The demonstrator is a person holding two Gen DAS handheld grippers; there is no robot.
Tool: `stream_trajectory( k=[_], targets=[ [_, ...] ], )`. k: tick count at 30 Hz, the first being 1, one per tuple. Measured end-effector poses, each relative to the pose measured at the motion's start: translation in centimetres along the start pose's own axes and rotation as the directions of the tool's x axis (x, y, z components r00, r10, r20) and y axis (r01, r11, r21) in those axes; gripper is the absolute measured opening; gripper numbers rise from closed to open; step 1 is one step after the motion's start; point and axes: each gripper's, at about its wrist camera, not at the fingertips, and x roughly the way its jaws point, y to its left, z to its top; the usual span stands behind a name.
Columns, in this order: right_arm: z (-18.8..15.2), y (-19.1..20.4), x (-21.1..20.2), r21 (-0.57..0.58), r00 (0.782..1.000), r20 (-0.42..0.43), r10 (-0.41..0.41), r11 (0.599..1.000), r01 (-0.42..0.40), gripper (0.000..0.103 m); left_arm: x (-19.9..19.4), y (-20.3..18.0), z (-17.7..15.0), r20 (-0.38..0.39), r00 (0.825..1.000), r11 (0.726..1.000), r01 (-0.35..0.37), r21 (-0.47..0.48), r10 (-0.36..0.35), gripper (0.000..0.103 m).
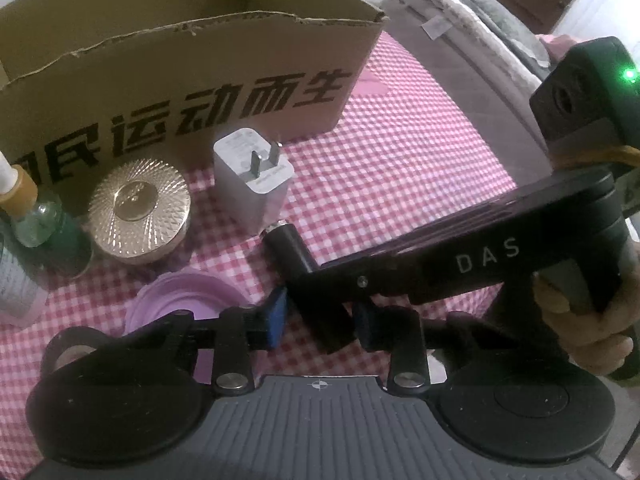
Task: Organize rigid objects
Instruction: 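Carry the black cylinder with the right gripper into the box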
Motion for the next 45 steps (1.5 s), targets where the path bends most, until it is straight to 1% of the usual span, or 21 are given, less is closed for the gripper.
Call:
stream_trajectory(
  k=[7,10,13,16,18,21,22,24,26,29,30,32,34,36,37,39,43,44,45],
  targets=[
    [-1.3,-0.1,-1.1,0.039,0.999,0.053,0.006,0.999,-0.008,0.024,-0.9,-1.3,-0.2,0.033,0.999,0.998,-0.015,0.064,0.013,0.03],
    [-1.7,0.7,-2.6,0.036,0.996,0.093,0.004,0.999,-0.008,0.024,-2.3,-2.2,0.2,0.078,0.997,0.995,-0.028,0.1,0.02,0.03],
    [-1.6,3.0,-4.5,-0.016,0.989,0.148,-0.004,1.0,0.006,0.024,-4.9,-2.9,0.9,0.145,0.989,0.989,-0.057,0.138,0.037,0.03],
    [-0.6,6.2,-6.5,-0.101,0.976,0.217,0.006,0.995,0.016,0.024,-8.0,-3.1,1.9,0.232,0.97,0.982,-0.104,0.155,0.066,0.03],
    [0.6,8.3,-7.4,-0.159,0.967,0.252,0.026,0.987,0.015,0.024,-9.9,-2.5,2.7,0.289,0.953,0.978,-0.143,0.151,0.095,0.03],
    [3.2,11.3,-7.6,-0.233,0.959,0.277,0.065,0.972,0.002,0.024,-12.2,-0.8,4.2,0.343,0.929,0.973,-0.194,0.123,0.142,0.03],
    [4.2,12.3,-7.3,-0.261,0.958,0.277,0.078,0.965,-0.004,0.024,-12.7,-0.2,4.6,0.348,0.924,0.972,-0.207,0.11,0.157,0.03],
    [6.3,13.8,-6.2,-0.288,0.961,0.26,0.1,0.958,-0.022,0.024,-13.2,1.4,5.6,0.345,0.92,0.971,-0.227,0.079,0.187,0.03],
    [8.6,14.9,-4.5,-0.301,0.967,0.225,0.117,0.953,-0.045,0.024,-13.2,3.5,6.7,0.323,0.922,0.971,-0.236,0.037,0.212,0.03],
    [12.5,15.0,-0.7,-0.264,0.982,0.136,0.131,0.96,-0.092,0.024,-12.0,7.0,8.3,0.257,0.94,0.974,-0.225,-0.033,0.226,0.03],
    [13.7,14.8,0.5,-0.245,0.986,0.106,0.13,0.964,-0.101,0.024,-11.4,8.4,8.9,0.224,0.948,0.974,-0.218,-0.06,0.226,0.03],
    [15.5,14.5,2.9,-0.215,0.991,0.05,0.124,0.97,-0.111,0.024,-10.3,10.4,9.9,0.175,0.958,0.972,-0.214,-0.095,0.228,0.03],
    [17.3,14.0,5.5,-0.183,0.994,-0.011,0.111,0.977,-0.111,0.024,-9.4,12.2,10.2,0.129,0.965,0.969,-0.213,-0.122,0.229,0.03],
    [18.3,13.4,7.6,-0.145,0.993,-0.062,0.1,0.983,-0.108,0.024,-8.4,13.6,10.6,0.084,0.97,0.966,-0.217,-0.141,0.23,0.03],
    [17.9,13.3,8.2,-0.136,0.992,-0.083,0.093,0.985,-0.104,0.024,-8.1,14.1,10.7,0.068,0.97,0.964,-0.223,-0.146,0.235,0.03],
    [18.1,13.1,9.7,-0.116,0.988,-0.129,0.083,0.988,-0.099,0.024,-7.6,14.3,10.4,0.05,0.964,0.959,-0.253,-0.13,0.261,0.03],
    [18.5,13.0,11.9,-0.1,0.98,-0.191,0.061,0.992,-0.081,0.024,-7.1,14.0,9.8,0.049,0.948,0.946,-0.309,-0.096,0.314,0.033],
    [18.5,12.9,12.2,-0.09,0.977,-0.203,0.059,0.993,-0.078,0.024,-7.3,13.9,9.5,0.056,0.942,0.941,-0.327,-0.081,0.332,0.034],
    [18.5,12.8,12.5,-0.081,0.976,-0.209,0.066,0.993,-0.084,0.024,-7.4,13.8,9.4,0.062,0.939,0.94,-0.333,-0.077,0.338,0.034]
  ],
)
